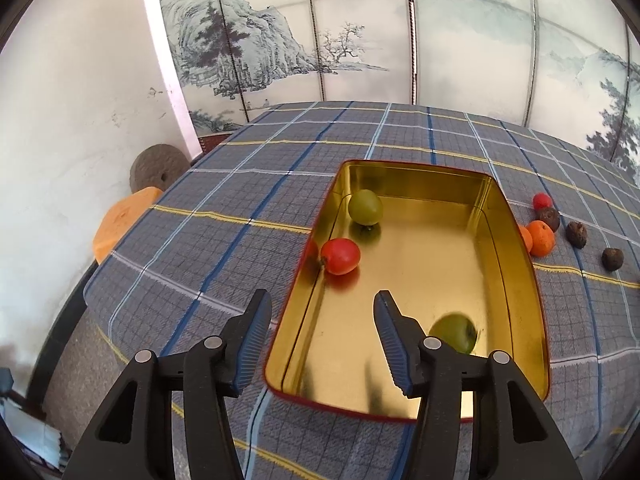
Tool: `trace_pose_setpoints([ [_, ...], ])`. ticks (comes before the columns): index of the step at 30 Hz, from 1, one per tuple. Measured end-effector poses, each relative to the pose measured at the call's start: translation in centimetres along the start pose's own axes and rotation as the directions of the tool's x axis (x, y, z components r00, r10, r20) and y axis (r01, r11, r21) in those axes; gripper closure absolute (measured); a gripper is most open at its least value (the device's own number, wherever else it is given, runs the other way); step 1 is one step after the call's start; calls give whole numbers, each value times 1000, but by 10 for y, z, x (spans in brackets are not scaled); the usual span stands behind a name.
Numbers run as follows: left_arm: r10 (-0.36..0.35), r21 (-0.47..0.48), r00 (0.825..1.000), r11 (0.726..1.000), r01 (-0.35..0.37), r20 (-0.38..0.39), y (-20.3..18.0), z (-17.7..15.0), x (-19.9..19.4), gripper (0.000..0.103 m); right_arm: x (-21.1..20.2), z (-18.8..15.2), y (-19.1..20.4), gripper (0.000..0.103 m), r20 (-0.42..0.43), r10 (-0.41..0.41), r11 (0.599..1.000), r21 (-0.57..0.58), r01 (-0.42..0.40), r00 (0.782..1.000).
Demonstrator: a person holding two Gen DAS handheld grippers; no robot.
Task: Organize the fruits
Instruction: 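Carry the tangerine in the right gripper into the tin and release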
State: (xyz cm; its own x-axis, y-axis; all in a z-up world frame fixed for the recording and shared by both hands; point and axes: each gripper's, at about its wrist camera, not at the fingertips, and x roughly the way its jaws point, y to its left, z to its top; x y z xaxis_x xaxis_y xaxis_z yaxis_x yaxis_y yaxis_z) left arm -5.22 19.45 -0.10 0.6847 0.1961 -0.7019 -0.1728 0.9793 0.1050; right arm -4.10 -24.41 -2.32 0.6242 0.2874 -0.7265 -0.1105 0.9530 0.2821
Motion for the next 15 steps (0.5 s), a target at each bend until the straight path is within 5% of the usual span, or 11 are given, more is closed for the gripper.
trace_pose_setpoints([
  [15, 10, -21, 1000, 1000, -10, 1, 8, -8, -10, 47, -41, 2, 50, 68, 54, 68, 997, -39, -66, 996],
])
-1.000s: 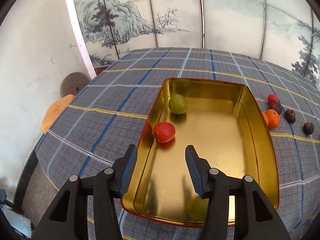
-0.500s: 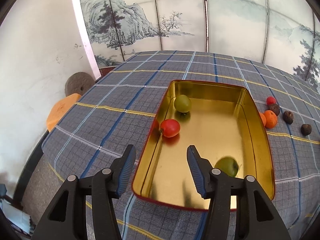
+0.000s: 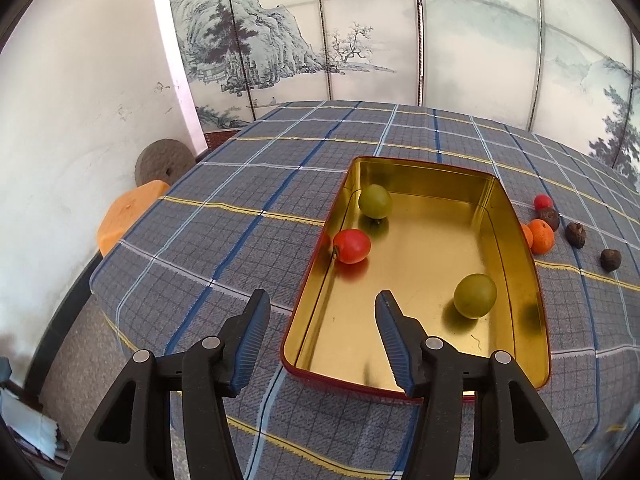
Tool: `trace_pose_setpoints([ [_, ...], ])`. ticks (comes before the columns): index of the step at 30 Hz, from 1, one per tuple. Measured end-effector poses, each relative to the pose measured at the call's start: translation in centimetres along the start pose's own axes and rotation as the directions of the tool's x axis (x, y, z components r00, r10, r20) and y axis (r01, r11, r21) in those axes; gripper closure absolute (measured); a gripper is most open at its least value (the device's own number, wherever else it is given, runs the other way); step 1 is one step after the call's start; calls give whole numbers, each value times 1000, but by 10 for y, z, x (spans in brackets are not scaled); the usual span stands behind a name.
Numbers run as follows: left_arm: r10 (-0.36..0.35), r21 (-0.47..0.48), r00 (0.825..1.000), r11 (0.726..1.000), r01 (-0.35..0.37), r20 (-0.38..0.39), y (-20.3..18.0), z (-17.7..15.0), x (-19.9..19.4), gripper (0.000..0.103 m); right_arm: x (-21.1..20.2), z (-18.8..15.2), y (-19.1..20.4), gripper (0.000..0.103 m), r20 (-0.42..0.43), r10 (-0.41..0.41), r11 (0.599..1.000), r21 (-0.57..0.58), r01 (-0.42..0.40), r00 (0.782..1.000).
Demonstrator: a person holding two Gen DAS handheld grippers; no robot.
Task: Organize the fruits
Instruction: 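Carry the tangerine in the right gripper into the tin and release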
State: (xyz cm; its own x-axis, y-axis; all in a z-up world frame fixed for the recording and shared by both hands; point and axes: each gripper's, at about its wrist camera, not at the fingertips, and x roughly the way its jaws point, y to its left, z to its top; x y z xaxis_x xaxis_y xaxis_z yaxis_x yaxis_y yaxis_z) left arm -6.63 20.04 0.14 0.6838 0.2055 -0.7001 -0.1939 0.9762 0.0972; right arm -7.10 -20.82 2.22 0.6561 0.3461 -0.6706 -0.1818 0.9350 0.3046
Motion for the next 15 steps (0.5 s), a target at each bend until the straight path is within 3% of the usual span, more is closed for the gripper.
trace_pose_setpoints([
  [8, 14, 6, 1000, 1000, -14, 8, 3, -5, -4, 46, 9, 16, 92, 68, -26, 134, 978, -156, -136, 991],
  [15, 33, 4, 999, 999, -33, 14, 12, -13, -7, 45, 45, 21, 176, 68, -120, 279, 922, -244, -301, 953],
])
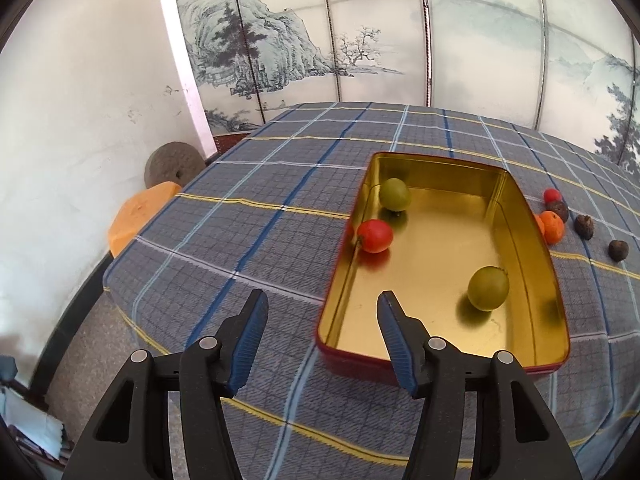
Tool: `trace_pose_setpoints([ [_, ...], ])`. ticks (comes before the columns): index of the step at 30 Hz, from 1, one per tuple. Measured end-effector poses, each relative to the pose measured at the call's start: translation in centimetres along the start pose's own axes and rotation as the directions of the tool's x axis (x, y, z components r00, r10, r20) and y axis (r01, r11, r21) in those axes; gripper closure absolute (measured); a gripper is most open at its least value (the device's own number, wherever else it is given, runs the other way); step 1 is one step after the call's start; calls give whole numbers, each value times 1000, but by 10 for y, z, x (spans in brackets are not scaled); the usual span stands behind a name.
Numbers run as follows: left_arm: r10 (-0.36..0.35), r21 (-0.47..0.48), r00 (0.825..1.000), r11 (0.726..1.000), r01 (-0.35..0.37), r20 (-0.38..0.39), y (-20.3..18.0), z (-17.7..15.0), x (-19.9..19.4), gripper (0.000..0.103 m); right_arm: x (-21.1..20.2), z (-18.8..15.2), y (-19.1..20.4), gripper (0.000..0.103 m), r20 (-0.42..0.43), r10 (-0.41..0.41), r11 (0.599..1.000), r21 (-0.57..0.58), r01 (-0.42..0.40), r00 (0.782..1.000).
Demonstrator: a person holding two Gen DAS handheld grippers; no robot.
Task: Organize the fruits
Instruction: 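Carry the tangerine in the right gripper into the tin and release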
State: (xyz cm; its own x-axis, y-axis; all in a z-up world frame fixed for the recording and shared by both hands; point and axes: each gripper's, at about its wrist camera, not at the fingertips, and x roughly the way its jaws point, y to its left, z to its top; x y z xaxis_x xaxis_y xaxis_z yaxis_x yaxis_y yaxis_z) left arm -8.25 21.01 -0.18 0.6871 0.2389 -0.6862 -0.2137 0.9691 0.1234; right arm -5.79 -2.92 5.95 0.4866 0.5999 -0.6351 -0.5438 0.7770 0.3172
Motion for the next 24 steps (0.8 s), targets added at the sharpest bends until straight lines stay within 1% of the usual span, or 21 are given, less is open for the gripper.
trace_pose_setpoints([
  [4, 23, 13, 1000, 1000, -23, 13, 5, -3, -2, 45, 41, 15, 38, 68, -51, 94, 994, -43, -97, 994],
  [10, 34, 22, 999, 999, -35, 6, 14, -7, -1, 45, 101, 27, 87, 68, -148, 140, 981, -116, -158, 979],
  [13, 31, 18, 1000, 999, -31, 2, 18, -8, 0, 44, 123, 30, 99, 68, -180, 152, 976, -127, -176, 972],
  [16, 34, 23, 999, 999, -34, 2, 21, -10, 0, 43, 143, 33, 105, 68, -208, 147, 976, -130, -177, 967],
  [24, 25, 18, 1000, 1000, -25, 0, 28, -15, 2, 39, 181, 41, 108, 68, -251, 126, 981, -112, -159, 960],
])
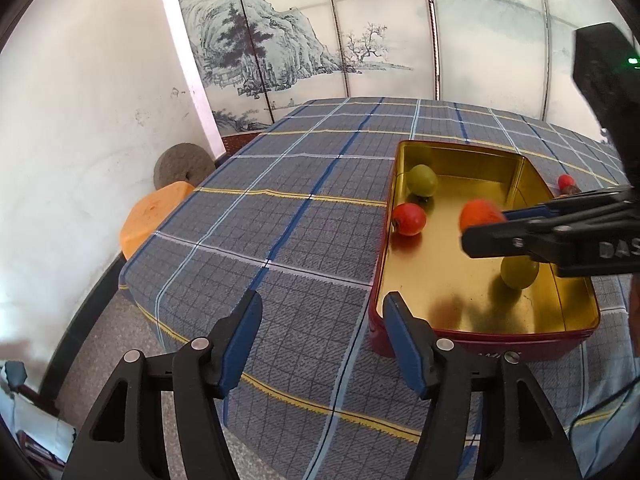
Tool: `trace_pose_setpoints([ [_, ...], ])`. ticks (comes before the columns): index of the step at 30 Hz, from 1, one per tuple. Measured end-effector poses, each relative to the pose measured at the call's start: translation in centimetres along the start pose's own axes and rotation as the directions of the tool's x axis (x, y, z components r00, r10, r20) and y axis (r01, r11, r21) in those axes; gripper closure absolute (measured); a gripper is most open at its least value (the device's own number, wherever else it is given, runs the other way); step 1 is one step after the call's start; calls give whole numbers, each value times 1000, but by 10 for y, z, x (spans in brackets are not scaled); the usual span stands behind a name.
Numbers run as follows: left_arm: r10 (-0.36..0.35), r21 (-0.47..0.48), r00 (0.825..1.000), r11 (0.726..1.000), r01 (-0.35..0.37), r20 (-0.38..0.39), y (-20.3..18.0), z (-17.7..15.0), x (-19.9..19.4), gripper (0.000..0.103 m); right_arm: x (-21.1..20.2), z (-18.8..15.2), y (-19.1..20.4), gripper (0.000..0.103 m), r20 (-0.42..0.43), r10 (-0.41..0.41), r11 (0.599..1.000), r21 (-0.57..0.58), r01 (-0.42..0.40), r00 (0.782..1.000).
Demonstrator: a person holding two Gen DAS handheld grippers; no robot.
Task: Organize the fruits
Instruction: 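Carry the tangerine in the right gripper into the tin and release, then grasp another tangerine with the right gripper while the left gripper grasps a brown dried fruit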
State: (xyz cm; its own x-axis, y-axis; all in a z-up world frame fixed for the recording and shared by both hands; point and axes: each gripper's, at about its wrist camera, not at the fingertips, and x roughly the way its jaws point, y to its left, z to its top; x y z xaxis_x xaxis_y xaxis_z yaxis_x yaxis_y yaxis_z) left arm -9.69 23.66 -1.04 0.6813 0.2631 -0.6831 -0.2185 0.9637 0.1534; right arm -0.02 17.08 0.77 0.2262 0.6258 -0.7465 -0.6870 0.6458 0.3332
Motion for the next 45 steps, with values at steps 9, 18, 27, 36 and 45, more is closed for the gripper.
trace_pose_setpoints([
  [9, -3, -2, 1000, 1000, 3, -2, 0, -1, 0, 38, 6, 12, -5, 52, 50, 35, 997, 61, -38, 998],
  [18, -20, -6, 1000, 1000, 20, -5, -3, 0, -1, 38, -68, -24, -35, 44, 180, 2, 998, 68, -14, 984],
  [27, -94, 9, 996, 996, 94, -12, -24, 7, -12, 38, -107, -63, -77, 45, 64, -215, 969, -112, 221, 975],
  [36, -117, 63, 993, 991, 117, -2, -46, 15, -27, 37, -55, -25, -86, 45, -91, -352, 847, -455, 276, 931],
  [45, -131, 91, 991, 987, 132, -19, -61, 24, -29, 36, -11, -8, -102, 68, -208, -370, 825, -522, 217, 905],
])
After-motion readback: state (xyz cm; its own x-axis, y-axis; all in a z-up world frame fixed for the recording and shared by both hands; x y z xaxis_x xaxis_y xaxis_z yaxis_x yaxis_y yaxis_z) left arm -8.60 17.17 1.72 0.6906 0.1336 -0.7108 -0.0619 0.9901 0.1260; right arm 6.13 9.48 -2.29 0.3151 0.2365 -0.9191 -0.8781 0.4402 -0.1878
